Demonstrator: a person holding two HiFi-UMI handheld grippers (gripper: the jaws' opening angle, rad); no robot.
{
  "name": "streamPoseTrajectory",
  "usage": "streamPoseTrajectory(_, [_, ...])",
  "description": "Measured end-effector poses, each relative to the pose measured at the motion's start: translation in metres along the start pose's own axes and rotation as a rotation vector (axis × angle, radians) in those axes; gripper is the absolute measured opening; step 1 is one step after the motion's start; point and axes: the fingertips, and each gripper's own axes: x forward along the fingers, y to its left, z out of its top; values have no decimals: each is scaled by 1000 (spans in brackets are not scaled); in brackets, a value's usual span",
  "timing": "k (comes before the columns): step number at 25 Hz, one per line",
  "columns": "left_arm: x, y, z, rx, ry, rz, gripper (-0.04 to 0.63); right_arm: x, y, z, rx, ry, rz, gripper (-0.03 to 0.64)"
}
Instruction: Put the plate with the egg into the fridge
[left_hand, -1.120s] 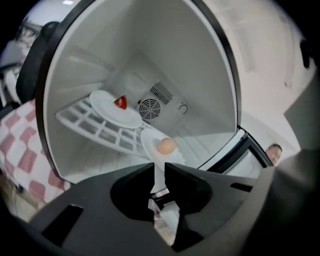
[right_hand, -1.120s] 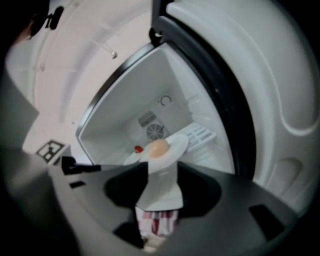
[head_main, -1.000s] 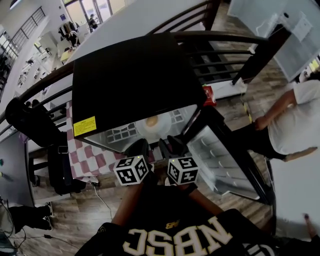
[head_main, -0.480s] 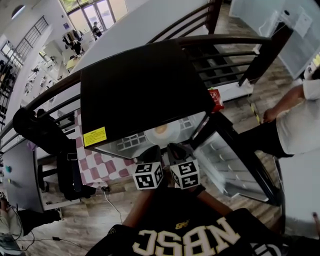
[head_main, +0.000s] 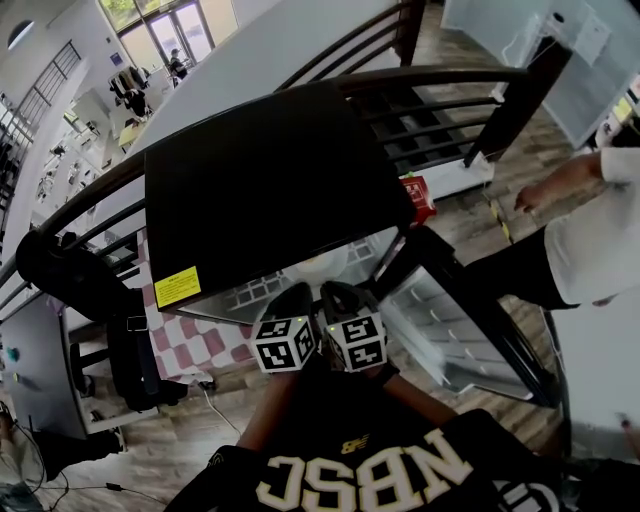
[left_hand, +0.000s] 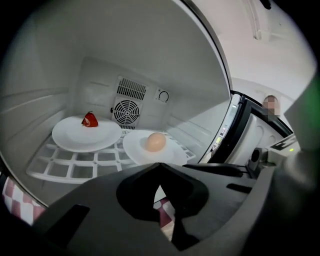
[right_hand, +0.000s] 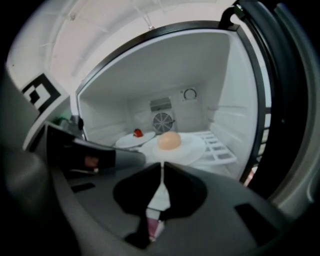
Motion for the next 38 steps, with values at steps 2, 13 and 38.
streamPoseTrajectory(2, [3, 0, 2, 7, 7, -4, 21, 3, -2, 4, 8, -6, -4, 35])
streamPoseTrajectory(13, [21, 6, 15, 39, 41, -6, 21, 21, -13, 15, 41, -24, -22, 35])
streamPoseTrajectory(38, [-26, -9, 10, -31, -163, 65, 21, -25, -23, 12, 32, -94, -5, 35])
